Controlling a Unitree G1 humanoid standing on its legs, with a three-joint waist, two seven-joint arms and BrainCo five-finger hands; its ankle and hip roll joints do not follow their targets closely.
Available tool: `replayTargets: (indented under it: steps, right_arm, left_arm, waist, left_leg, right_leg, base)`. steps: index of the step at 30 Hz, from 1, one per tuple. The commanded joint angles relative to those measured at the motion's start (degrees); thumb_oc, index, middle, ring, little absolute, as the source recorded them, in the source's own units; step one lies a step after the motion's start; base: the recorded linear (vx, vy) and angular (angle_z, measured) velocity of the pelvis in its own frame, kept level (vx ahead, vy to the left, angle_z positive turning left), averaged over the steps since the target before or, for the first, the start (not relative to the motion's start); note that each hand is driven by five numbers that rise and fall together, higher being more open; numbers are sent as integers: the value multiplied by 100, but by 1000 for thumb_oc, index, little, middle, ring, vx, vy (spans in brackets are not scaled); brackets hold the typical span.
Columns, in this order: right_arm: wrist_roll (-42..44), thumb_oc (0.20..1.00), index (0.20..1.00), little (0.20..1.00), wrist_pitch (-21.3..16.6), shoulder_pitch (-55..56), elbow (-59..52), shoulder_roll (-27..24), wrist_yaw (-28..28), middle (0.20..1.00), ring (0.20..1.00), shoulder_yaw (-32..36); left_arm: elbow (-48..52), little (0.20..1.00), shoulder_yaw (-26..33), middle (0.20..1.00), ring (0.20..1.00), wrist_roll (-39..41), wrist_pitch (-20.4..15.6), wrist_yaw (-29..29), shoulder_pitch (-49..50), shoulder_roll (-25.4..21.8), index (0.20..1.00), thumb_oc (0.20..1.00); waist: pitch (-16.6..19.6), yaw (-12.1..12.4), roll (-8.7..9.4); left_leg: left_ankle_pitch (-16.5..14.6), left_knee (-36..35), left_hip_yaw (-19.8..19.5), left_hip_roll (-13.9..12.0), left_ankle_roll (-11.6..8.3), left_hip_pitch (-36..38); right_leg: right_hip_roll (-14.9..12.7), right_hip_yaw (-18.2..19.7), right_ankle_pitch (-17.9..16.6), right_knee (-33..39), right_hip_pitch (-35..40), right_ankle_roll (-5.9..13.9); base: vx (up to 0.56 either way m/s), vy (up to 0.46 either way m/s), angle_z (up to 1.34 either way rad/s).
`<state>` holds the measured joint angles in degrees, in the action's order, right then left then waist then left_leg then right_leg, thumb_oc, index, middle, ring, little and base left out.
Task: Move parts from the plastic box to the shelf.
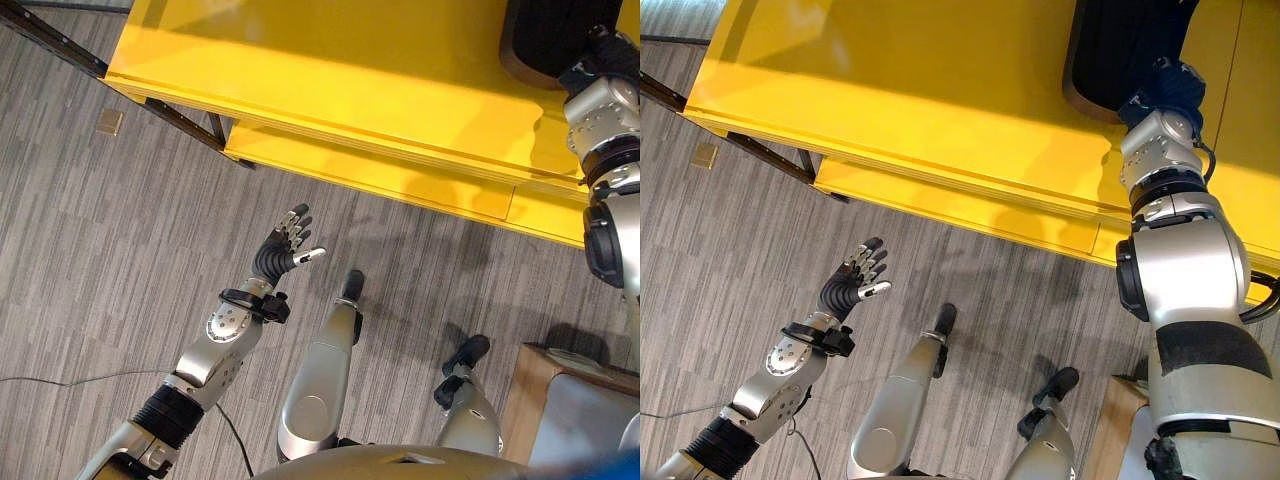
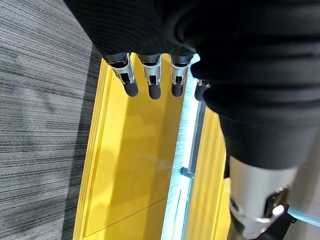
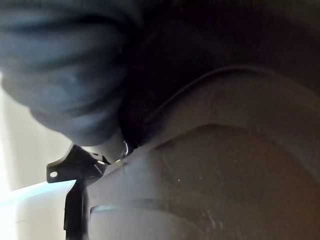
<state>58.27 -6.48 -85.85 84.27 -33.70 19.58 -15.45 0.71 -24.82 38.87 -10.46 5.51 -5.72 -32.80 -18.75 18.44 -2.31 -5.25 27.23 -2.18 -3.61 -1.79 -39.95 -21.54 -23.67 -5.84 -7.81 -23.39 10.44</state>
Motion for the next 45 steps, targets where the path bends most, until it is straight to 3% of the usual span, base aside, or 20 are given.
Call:
replayTargets:
  steps: [1, 21, 45]
  right_arm:
    - [188, 200, 200, 200, -222, -452, -238, 16, 25, 200, 200, 85]
    - [545, 200, 200, 200, -295, -269, -29, 57, 408, 200, 200, 669]
    - [552, 200, 200, 200, -291, -249, -34, 55, 423, 200, 200, 686]
  left_arm:
    - [363, 1000, -12, 1000, 1000, 38, -349, 156, -266, -375, 1000, 1000]
    - [296, 1000, -91, 1000, 1000, -3, -310, 242, -338, -462, 1000, 1000]
    - [291, 1000, -104, 1000, 1000, 8, -307, 236, -339, -469, 1000, 1000]
  waist:
    - [-230, 101, 198]
    - [-192, 146, 207]
    - [-194, 153, 213]
  left_leg:
    - [-51, 178, 47, 55, -103, -474]
    - [-40, 145, 4, 88, -103, -485]
    - [-33, 136, -3, 96, -100, -490]
  right_leg:
    - [225, -95, 904, -305, 1388, -24]
    - [326, -171, 904, -140, 1516, 0]
    - [336, -179, 896, -122, 1531, 2]
  base:
    - [0, 0, 0]
    - [-9, -6, 2]
    - [-1, -1, 0]
